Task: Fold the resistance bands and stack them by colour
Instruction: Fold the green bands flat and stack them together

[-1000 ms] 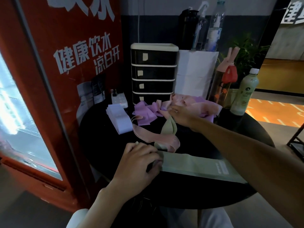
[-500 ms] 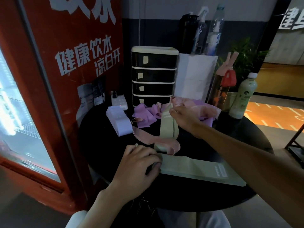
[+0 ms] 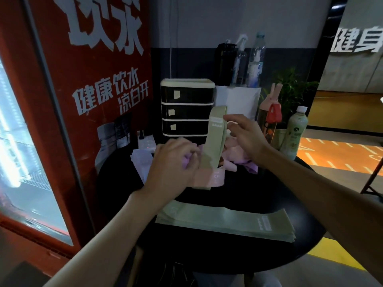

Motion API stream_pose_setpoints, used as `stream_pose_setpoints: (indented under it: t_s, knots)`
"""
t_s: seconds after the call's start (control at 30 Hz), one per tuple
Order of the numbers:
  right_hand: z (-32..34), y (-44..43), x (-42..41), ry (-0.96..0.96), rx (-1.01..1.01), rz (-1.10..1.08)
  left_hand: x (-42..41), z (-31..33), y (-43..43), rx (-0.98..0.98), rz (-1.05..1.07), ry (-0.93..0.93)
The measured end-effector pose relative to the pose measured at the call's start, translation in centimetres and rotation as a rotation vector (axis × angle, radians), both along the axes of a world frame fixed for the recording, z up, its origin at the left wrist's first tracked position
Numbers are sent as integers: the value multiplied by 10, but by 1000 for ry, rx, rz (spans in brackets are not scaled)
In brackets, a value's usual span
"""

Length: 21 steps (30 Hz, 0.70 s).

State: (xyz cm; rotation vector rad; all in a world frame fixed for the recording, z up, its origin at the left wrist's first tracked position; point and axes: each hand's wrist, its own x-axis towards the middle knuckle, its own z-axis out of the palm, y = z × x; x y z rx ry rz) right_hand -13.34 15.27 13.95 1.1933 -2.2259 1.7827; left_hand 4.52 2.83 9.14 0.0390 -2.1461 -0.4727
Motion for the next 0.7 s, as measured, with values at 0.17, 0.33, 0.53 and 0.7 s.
stream_pose_setpoints:
  t_s: [0.17,0.33,0.53,0.7]
  knots:
    - [20,13,8,-59,-155,42,-44,58,7,281,-88,-25]
    - [26,25,12,-101,-250,78,-81,78,20,632,-258,-98]
    - [37,44,6,-27,-203,-37,-97,74,33,727,-287,-46]
    - [50,50,-1,25,-94,-39,-100,77,39,628,-370,-89]
